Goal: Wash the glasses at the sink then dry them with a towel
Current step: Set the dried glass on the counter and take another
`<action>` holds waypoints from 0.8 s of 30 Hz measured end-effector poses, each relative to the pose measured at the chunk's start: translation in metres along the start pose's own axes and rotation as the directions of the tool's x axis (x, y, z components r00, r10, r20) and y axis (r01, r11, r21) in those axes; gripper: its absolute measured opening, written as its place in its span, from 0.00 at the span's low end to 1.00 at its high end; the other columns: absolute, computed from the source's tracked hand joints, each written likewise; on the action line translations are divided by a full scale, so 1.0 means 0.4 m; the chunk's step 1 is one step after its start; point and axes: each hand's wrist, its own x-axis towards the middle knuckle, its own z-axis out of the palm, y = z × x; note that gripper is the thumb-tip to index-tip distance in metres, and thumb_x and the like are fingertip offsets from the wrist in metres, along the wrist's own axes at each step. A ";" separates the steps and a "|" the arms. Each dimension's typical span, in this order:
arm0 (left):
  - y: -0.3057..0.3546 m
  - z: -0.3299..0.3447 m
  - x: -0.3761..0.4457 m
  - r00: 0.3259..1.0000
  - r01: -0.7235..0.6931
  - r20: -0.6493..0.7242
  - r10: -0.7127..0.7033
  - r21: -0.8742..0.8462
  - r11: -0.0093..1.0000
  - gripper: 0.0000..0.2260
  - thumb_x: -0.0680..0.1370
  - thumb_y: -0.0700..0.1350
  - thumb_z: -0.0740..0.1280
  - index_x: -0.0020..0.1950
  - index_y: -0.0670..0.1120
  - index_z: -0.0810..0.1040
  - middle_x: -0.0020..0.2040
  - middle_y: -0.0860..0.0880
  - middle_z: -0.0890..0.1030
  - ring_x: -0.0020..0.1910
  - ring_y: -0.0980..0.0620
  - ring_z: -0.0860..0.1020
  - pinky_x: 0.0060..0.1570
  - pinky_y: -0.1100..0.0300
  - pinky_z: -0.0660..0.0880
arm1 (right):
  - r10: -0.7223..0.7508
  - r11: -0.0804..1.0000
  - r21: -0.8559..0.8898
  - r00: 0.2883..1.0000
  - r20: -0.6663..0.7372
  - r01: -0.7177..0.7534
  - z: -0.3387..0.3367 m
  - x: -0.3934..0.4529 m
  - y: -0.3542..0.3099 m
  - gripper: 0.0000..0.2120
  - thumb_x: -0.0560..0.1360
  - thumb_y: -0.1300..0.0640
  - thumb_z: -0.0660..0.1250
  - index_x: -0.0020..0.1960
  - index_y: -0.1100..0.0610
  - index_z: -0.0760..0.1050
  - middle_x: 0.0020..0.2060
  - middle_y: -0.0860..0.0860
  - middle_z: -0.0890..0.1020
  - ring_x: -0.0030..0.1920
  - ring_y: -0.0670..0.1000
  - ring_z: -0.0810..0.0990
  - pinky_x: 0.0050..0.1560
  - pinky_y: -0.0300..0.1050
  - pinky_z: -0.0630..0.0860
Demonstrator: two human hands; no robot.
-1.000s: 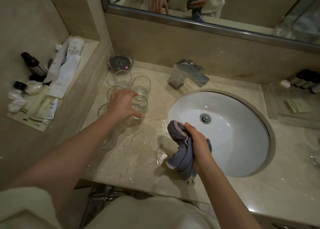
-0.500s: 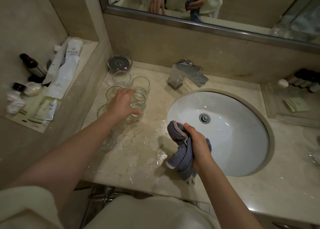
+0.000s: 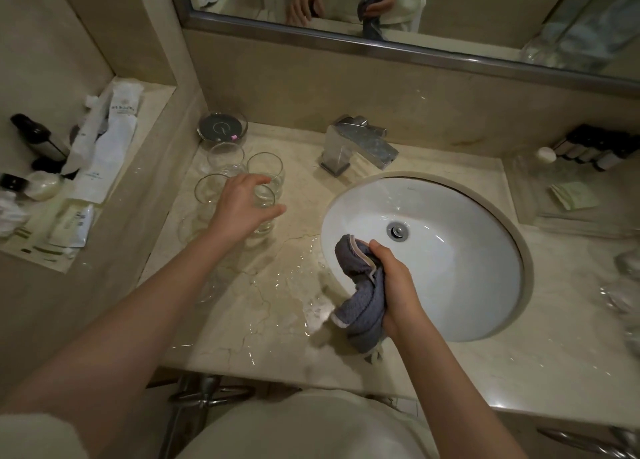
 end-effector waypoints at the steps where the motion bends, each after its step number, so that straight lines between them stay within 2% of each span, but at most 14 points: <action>1: 0.024 0.007 -0.010 1.000 0.003 0.009 -0.002 -0.061 0.998 0.23 0.71 0.46 0.77 0.63 0.42 0.77 0.63 0.45 0.77 0.66 0.48 0.72 0.61 0.60 0.65 | -0.001 1.000 0.021 1.000 -0.008 0.002 -0.015 0.002 -0.003 0.13 0.79 0.51 0.63 0.48 0.58 0.83 0.43 0.56 0.83 0.43 0.53 0.81 0.47 0.45 0.75; 6: 0.162 0.103 -0.048 0.984 -0.059 0.159 0.084 -0.159 0.985 0.17 0.74 0.46 0.74 0.61 0.43 0.79 0.57 0.51 0.79 0.56 0.57 0.75 0.53 0.67 0.65 | 0.054 0.986 0.160 0.995 -0.082 -0.040 -0.127 0.003 -0.008 0.13 0.77 0.50 0.64 0.47 0.58 0.83 0.42 0.58 0.82 0.42 0.55 0.80 0.49 0.48 0.74; 10: 0.305 0.230 -0.062 0.955 -0.086 0.259 0.146 -0.232 0.969 0.14 0.74 0.46 0.74 0.57 0.45 0.80 0.54 0.52 0.81 0.55 0.57 0.76 0.53 0.66 0.67 | 0.054 0.959 0.282 0.990 -0.128 -0.016 -0.260 -0.012 -0.021 0.13 0.77 0.50 0.65 0.46 0.59 0.81 0.40 0.58 0.81 0.44 0.57 0.80 0.56 0.53 0.74; 12: 0.393 0.301 -0.074 0.930 -0.112 0.312 0.196 -0.267 0.957 0.11 0.74 0.46 0.74 0.54 0.47 0.80 0.52 0.53 0.81 0.55 0.57 0.77 0.52 0.68 0.70 | 0.047 0.938 0.347 0.988 -0.147 0.007 -0.337 -0.022 -0.030 0.13 0.78 0.50 0.63 0.47 0.59 0.80 0.39 0.58 0.82 0.41 0.55 0.81 0.49 0.49 0.77; 14: 0.488 0.372 -0.096 0.899 -0.141 0.360 0.249 -0.302 0.943 0.09 0.74 0.46 0.74 0.53 0.48 0.80 0.52 0.54 0.81 0.54 0.58 0.77 0.49 0.73 0.70 | 0.062 0.905 0.424 0.983 -0.171 0.016 -0.413 -0.030 -0.034 0.14 0.79 0.49 0.61 0.49 0.60 0.78 0.39 0.57 0.81 0.39 0.53 0.82 0.43 0.46 0.76; 16: 0.585 0.453 -0.128 0.863 -0.157 0.408 0.297 -0.342 0.927 0.11 0.74 0.46 0.73 0.56 0.47 0.80 0.51 0.52 0.81 0.53 0.57 0.77 0.50 0.71 0.71 | 0.076 0.873 0.487 0.975 -0.208 0.036 -0.492 -0.035 -0.039 0.16 0.79 0.49 0.60 0.51 0.61 0.78 0.42 0.57 0.80 0.40 0.52 0.81 0.44 0.45 0.75; 18: 0.680 0.537 -0.172 0.817 -0.168 0.468 0.336 -0.364 0.916 0.14 0.75 0.46 0.73 0.59 0.45 0.79 0.52 0.52 0.81 0.53 0.58 0.77 0.48 0.75 0.70 | 0.091 0.847 0.528 0.965 -0.247 0.056 -0.568 -0.039 -0.043 0.16 0.79 0.48 0.59 0.52 0.60 0.78 0.42 0.57 0.80 0.41 0.52 0.80 0.44 0.46 0.75; 19: 0.724 0.580 -0.195 0.788 -0.176 0.503 0.355 -0.370 0.912 0.15 0.75 0.46 0.73 0.59 0.45 0.79 0.52 0.52 0.81 0.54 0.58 0.77 0.48 0.75 0.69 | 0.100 0.836 0.545 0.960 -0.263 0.063 -0.600 -0.040 -0.044 0.16 0.79 0.48 0.59 0.51 0.60 0.78 0.41 0.57 0.81 0.40 0.52 0.80 0.43 0.46 0.75; 21: 0.804 0.671 -0.238 0.721 -0.197 0.573 0.390 -0.370 0.908 0.16 0.75 0.46 0.73 0.60 0.44 0.79 0.54 0.51 0.80 0.57 0.56 0.77 0.52 0.70 0.70 | 0.107 0.817 0.571 0.952 -0.287 0.080 -0.653 -0.041 -0.044 0.16 0.79 0.49 0.59 0.45 0.60 0.78 0.36 0.55 0.81 0.38 0.51 0.79 0.43 0.45 0.75; 24: 0.902 0.798 -0.285 0.632 -0.234 0.660 0.406 -0.337 0.912 0.18 0.75 0.48 0.73 0.62 0.45 0.77 0.58 0.50 0.80 0.59 0.56 0.76 0.54 0.66 0.68 | 0.148 0.814 0.579 0.946 -0.289 0.050 -0.713 -0.032 -0.032 0.15 0.79 0.50 0.60 0.42 0.59 0.78 0.35 0.54 0.80 0.41 0.51 0.78 0.49 0.47 0.73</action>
